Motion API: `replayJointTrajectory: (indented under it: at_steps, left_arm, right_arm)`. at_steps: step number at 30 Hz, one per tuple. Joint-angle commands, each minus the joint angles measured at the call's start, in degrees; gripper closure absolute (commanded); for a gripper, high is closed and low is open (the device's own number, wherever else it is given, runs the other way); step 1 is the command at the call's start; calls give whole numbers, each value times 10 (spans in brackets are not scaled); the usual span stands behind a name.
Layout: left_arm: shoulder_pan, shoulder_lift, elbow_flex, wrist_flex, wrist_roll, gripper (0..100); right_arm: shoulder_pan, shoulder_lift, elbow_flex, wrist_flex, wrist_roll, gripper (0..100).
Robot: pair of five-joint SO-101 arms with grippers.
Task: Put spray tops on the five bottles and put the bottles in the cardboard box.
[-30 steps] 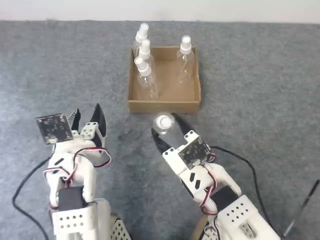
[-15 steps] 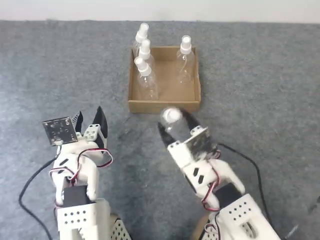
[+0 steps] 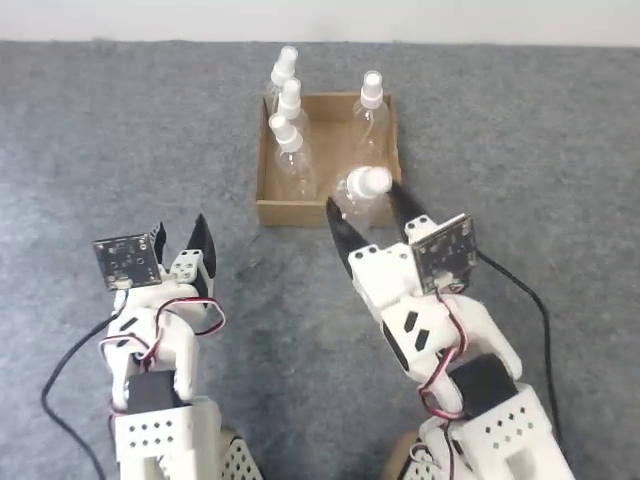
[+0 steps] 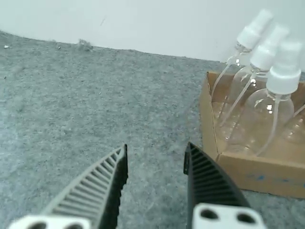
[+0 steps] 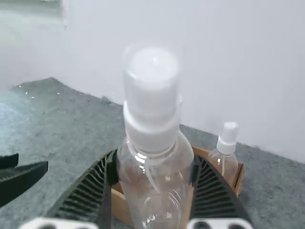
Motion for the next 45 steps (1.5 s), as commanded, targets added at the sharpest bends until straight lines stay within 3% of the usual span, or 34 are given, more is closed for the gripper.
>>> replayJointTrajectory:
  at_steps: [1,5,21,45]
  left_arm:
    - [-1,-7,-4,-17,-8,817]
    - [-1,-7,-4,-17,-8,817]
    - [-1,-7,-4,-17,-9,816]
    - [-1,-7,-3,-17,-9,816]
  right_arm:
    - [8,87,-87,2,6,939]
    - [26,196,-152,-9,5,939]
    - [97,499,-178,-285,5,939]
    - [100,637,-177,-352,4,939]
